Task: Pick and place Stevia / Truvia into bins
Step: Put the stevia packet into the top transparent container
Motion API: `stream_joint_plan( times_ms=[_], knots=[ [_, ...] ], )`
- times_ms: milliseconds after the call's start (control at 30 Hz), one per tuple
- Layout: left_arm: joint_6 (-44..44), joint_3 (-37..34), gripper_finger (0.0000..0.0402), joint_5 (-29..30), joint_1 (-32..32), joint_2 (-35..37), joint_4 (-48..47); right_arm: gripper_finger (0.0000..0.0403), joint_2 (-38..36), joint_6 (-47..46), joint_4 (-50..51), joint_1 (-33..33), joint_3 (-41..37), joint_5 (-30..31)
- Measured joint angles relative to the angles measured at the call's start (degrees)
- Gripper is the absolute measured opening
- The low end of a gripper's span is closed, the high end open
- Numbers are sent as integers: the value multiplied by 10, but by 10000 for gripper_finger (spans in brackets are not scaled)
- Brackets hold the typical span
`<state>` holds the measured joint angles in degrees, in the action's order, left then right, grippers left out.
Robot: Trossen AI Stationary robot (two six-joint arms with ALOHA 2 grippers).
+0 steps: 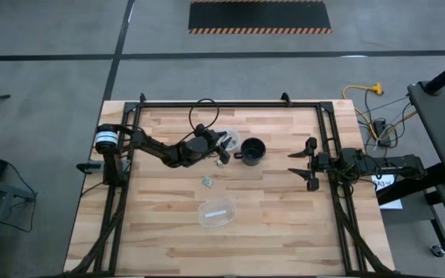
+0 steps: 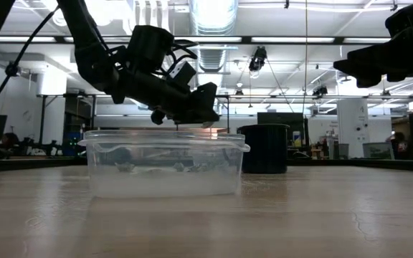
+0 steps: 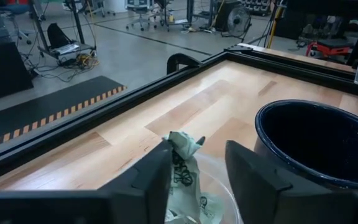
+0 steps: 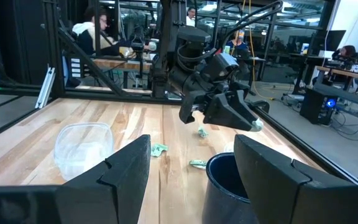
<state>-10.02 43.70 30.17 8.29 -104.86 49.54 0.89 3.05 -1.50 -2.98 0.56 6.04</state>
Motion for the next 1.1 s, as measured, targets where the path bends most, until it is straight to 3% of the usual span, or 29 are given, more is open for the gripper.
stream_joint_plan(
  times_ms=[167,400,500,700,1100],
  knots=[
    [0,0,160,1,0,0,0,221,0,0,0,0,0,0],
    [5,0,161,2,0,0,-6,221,0,0,0,0,0,0],
    [5,0,132,3,0,0,-11,221,0,0,0,0,0,0],
    [6,0,12,2,0,0,-12,221,0,0,0,0,0,0],
    [18,0,4,-40,0,13,-22,221,0,0,0,0,0,0]
  ],
)
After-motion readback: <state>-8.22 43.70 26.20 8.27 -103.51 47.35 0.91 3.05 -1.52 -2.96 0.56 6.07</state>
